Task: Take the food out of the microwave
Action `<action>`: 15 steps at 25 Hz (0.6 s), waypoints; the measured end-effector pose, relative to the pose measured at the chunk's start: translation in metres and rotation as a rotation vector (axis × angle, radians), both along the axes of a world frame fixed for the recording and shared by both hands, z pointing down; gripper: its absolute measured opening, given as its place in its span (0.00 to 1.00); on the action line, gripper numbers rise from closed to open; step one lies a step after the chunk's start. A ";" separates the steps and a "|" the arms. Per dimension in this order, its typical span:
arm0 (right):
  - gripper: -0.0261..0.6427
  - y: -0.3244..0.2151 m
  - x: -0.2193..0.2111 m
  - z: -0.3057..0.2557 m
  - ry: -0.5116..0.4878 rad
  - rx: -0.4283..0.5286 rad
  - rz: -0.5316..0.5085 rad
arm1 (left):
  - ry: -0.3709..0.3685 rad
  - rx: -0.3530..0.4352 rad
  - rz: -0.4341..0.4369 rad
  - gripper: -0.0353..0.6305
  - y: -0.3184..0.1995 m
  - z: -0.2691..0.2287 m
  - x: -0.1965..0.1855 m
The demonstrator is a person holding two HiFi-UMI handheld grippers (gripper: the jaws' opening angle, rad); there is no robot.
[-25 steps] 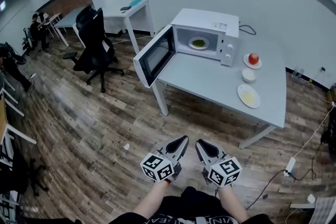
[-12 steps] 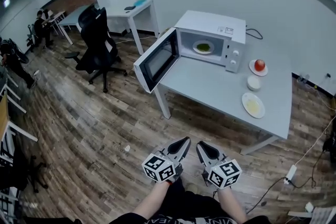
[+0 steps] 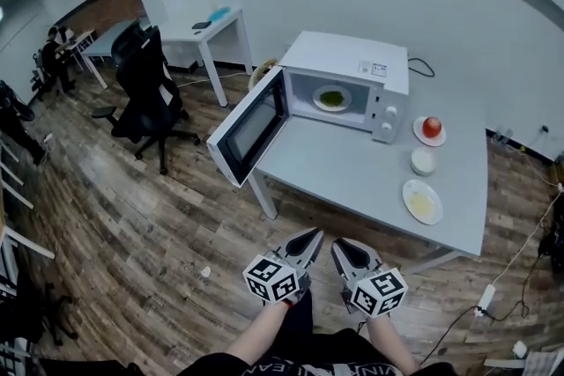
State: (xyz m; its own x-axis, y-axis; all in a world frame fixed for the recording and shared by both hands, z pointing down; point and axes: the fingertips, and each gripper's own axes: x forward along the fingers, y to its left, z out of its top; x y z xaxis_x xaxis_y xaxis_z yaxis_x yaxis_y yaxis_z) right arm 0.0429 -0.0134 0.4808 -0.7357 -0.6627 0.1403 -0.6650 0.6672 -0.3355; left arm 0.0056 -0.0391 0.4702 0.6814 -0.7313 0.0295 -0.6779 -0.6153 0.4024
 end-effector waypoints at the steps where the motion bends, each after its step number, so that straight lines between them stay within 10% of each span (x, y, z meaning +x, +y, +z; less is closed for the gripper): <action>1: 0.12 -0.012 -0.001 -0.003 0.003 0.004 0.005 | 0.003 0.007 0.007 0.07 -0.013 -0.004 0.000; 15: 0.12 -0.126 -0.032 0.008 0.003 -0.044 0.048 | 0.006 -0.036 0.076 0.07 -0.129 0.006 -0.020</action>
State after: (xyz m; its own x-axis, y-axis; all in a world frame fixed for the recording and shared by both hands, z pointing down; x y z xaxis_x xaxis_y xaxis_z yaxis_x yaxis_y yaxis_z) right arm 0.0111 -0.1392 0.4891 -0.7026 -0.6903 0.1725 -0.6971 0.6191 -0.3616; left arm -0.0145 -0.1682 0.4765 0.7348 -0.6764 0.0506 -0.6277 -0.6499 0.4286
